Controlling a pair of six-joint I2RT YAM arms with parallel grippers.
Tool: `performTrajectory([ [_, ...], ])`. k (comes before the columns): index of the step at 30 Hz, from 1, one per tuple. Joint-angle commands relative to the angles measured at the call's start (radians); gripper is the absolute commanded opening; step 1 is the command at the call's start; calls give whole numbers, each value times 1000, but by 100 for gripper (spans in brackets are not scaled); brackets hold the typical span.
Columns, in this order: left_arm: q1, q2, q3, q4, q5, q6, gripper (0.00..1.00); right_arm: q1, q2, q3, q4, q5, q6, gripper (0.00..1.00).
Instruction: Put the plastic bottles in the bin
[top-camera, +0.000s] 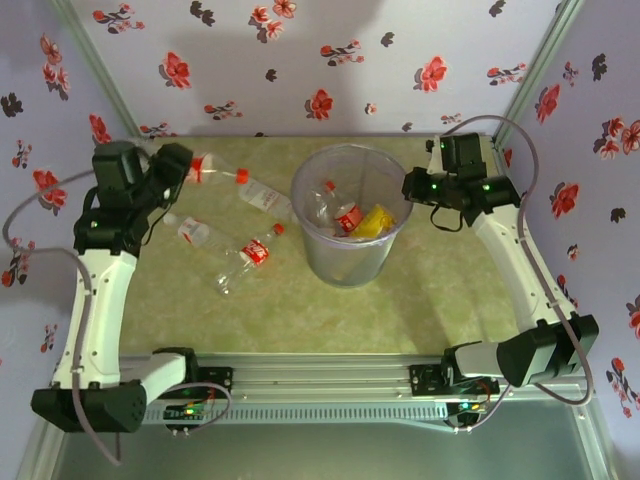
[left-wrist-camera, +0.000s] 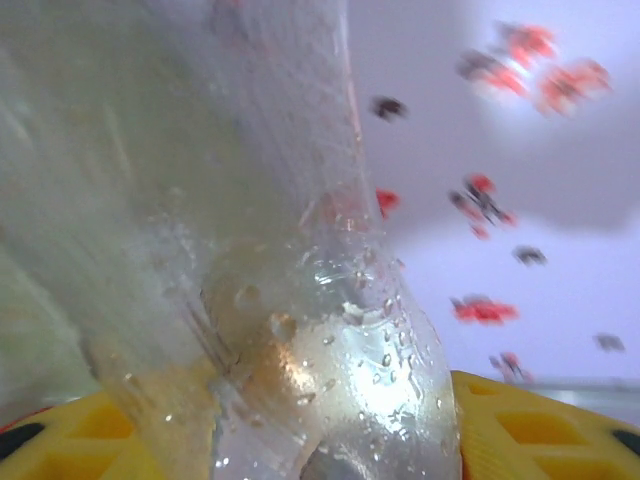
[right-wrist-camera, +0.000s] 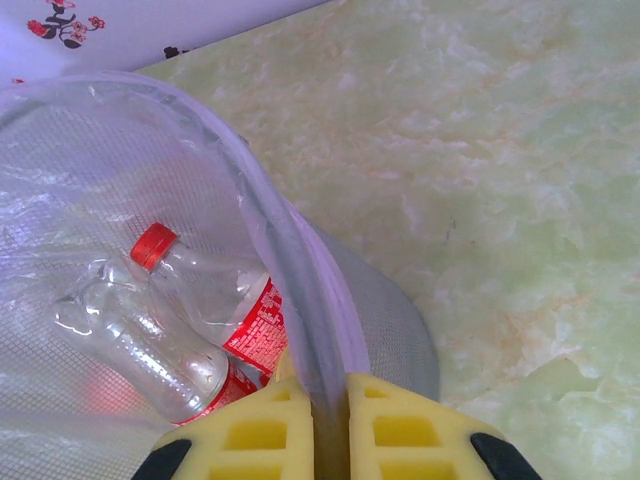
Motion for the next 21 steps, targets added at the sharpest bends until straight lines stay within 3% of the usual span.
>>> performTrajectory([
  [1, -100, 65, 87, 27, 17, 139, 0, 36, 14, -24, -31, -13, 28, 2],
  [13, -445, 272, 219, 181, -58, 414, 0, 71, 14, -27, -23, 2, 54, 2],
  [21, -584, 392, 317, 24, -96, 679, 0, 72, 17, -26, -27, 6, 46, 2],
])
